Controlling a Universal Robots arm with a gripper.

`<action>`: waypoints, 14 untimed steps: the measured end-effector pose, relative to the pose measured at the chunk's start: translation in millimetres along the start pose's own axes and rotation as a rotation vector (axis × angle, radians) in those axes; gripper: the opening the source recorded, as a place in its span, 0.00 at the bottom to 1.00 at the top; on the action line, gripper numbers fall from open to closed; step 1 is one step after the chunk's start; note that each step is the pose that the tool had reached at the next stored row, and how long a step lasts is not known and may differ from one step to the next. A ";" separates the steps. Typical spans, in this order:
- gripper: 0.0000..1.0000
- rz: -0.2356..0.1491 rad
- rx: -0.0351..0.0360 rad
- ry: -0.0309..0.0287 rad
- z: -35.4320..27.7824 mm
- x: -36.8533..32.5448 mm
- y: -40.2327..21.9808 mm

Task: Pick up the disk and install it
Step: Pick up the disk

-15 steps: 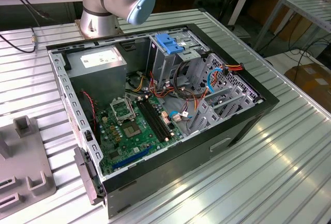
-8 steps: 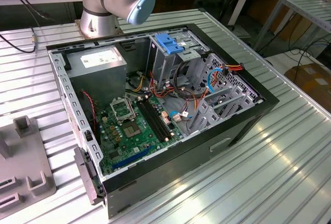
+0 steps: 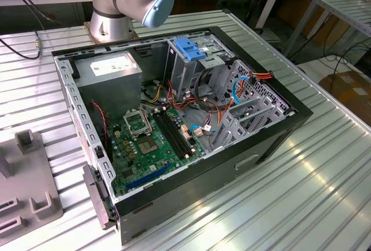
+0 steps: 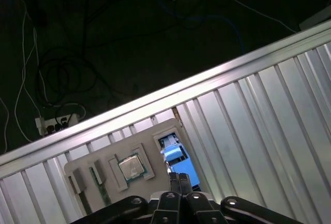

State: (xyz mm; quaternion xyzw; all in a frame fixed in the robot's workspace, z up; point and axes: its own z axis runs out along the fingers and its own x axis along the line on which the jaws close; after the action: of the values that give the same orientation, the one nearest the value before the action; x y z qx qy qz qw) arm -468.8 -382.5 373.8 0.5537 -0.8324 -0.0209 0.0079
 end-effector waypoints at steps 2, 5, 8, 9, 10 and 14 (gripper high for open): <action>0.10 -0.004 -0.0001 0.0002 0.0 0.0 0.0; 0.10 -0.010 -0.0001 0.0005 0.0 0.0 0.0; 0.10 -0.015 -0.0002 0.0006 0.0 0.0 0.0; 0.10 -0.017 -0.0002 0.0007 0.0 0.0 0.0; 0.10 -0.020 -0.0002 0.0009 0.0 0.0 0.0; 0.10 -0.030 -0.0003 0.0013 0.0 0.0 0.1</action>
State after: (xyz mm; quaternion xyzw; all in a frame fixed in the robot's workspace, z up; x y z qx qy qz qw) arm -468.8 -382.5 373.8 0.5664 -0.8239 -0.0208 0.0082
